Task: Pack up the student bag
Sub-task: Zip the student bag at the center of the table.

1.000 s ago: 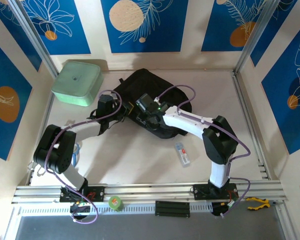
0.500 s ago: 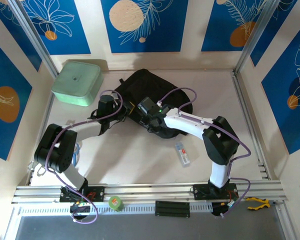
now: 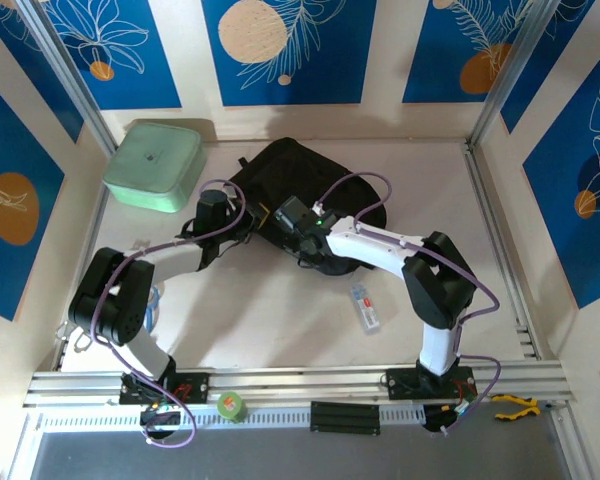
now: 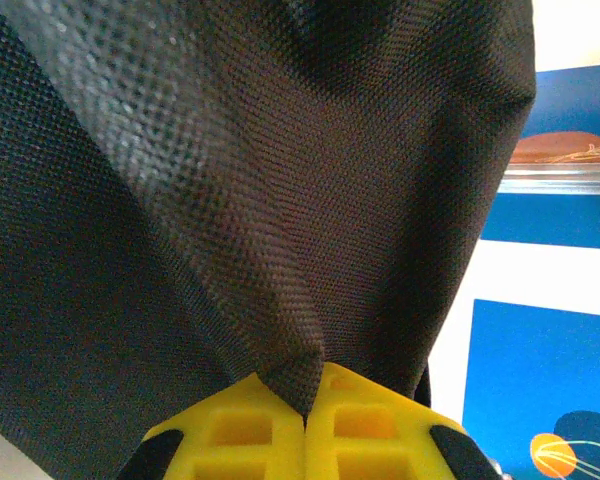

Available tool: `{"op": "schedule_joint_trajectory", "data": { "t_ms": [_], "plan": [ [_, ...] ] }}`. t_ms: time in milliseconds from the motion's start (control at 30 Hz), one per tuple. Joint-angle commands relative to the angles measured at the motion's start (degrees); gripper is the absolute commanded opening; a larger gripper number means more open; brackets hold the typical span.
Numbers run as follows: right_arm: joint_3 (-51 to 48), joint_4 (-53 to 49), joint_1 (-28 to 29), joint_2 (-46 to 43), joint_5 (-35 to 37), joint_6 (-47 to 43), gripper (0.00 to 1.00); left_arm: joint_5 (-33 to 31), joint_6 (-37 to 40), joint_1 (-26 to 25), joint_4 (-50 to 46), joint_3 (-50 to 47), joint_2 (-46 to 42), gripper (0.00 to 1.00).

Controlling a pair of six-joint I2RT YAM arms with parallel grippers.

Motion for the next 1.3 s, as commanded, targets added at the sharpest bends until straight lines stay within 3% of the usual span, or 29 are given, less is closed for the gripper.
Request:
{"op": "schedule_joint_trajectory", "data": {
  "t_ms": [0, 400, 667, 833, 967, 1000, 1100, 1267],
  "plan": [
    [-3.16, 0.29, 0.39, -3.40, 3.12, -2.07, 0.05, 1.95, 2.24, 0.62, 2.55, 2.54, 1.03, 0.00],
    [-19.97, -1.08, -0.44, -19.57, 3.50, -11.83, 0.00, 2.24, 10.36, 2.75, -2.65, 4.69, 3.64, 0.00],
    [-24.88, -4.21, -2.03, -23.83, 1.59, -13.97, 0.00, 1.62, 12.14, 3.34, -4.65, 6.09, 4.59, 0.00],
    [-25.81, -6.70, -2.31, -25.57, 4.34, -13.24, 0.00, 0.71, 13.79, 3.53, -6.90, 8.24, 6.02, 0.00],
    [-25.38, -1.62, -4.47, -24.54, 0.64, -17.48, 0.00, 0.21, 16.88, 4.37, -11.06, 13.01, 8.18, 0.00],
    [-25.22, 0.82, -5.12, -23.91, -1.84, -19.16, 0.00, 0.38, 17.83, 4.52, -12.42, 14.63, 8.88, 0.01],
    [-22.83, 7.78, -6.41, -20.40, -9.30, -24.48, 0.00, 0.96, 20.62, 5.45, -15.97, 17.93, 10.20, 0.21],
    [-14.35, 10.91, -5.05, -11.98, -13.45, -30.51, 0.00, -3.20, 26.57, 8.22, -22.74, 16.56, 6.54, 0.40]
  ]
}}
